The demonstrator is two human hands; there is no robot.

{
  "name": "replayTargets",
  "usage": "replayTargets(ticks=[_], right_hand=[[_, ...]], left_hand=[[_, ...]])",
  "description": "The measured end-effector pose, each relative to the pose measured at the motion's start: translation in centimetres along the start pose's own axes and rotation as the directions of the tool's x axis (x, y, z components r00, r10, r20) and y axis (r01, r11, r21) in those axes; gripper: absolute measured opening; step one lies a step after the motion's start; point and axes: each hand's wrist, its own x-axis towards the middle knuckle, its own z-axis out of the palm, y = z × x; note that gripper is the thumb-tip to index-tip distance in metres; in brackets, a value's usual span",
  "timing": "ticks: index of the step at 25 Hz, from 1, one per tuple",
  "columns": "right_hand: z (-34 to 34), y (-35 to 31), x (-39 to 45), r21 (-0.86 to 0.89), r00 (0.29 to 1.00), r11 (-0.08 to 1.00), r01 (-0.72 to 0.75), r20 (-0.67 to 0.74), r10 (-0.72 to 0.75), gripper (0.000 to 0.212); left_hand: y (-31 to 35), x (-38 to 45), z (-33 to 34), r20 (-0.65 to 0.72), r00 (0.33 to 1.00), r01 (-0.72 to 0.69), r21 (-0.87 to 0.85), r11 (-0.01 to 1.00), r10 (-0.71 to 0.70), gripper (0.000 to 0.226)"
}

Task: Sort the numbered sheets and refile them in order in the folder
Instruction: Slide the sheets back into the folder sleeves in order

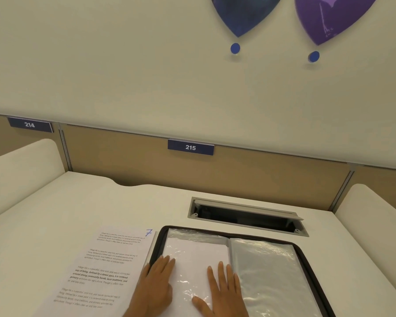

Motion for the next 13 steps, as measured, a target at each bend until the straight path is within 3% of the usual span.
replayTargets(ticks=[2,4,7,13], right_hand=[[0.7,0.1,0.1,-0.005,1.000,1.000,0.013,-0.010,-0.013,0.094],[1.1,0.2,0.1,-0.017,0.998,1.000,0.020,-0.052,-0.021,0.093],[1.5,0.4,0.1,-0.035,0.994,0.999,0.024,-0.109,-0.028,0.093],[1.5,0.3,0.0,-0.040,0.992,0.999,0.022,-0.120,-0.027,0.094]], left_hand=[[-0.3,-0.7,0.9,0.119,0.993,-0.027,0.014,1.000,0.025,0.058],[-0.3,-1.3,1.1,0.167,0.986,-0.031,0.020,0.999,0.027,0.079],[-0.1,-1.1,1.2,0.120,0.993,-0.019,0.105,0.994,0.007,0.092],[-0.7,-0.8,2.3,0.006,1.000,0.019,0.149,0.989,-0.020,0.095]])
